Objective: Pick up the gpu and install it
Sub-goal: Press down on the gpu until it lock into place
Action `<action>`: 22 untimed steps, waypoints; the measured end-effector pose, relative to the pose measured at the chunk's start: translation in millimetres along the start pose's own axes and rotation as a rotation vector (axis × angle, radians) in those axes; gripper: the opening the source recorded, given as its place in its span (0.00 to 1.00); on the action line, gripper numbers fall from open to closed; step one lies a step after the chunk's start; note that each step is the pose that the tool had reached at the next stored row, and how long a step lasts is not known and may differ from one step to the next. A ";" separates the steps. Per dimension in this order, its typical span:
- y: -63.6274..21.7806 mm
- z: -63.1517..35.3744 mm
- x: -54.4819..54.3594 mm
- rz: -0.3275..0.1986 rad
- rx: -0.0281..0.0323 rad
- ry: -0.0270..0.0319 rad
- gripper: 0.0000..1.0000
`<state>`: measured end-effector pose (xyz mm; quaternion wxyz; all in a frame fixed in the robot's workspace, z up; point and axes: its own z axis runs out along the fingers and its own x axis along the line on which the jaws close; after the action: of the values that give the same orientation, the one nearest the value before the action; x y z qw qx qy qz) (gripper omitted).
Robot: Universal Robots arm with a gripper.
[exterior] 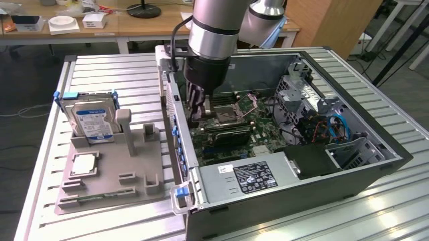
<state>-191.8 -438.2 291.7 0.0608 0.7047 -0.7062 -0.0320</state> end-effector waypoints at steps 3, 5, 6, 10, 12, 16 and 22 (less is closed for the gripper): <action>0.2 -0.1 0.1 0.000 -0.0004 0.0009 0.11; 0.4 0.0 0.0 0.000 -0.0023 0.0032 0.11; 0.4 0.0 0.0 0.001 -0.0037 0.0047 0.11; 0.6 0.1 0.0 0.001 -0.0082 0.0119 0.11; 0.7 0.0 0.1 0.002 -0.0087 0.0139 0.11; 2.3 0.7 0.0 0.002 -0.0083 0.0148 0.11; 2.9 2.4 0.0 0.002 -0.0021 0.0156 0.11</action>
<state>-195.0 -438.3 289.7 0.0671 0.7042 -0.7063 -0.0272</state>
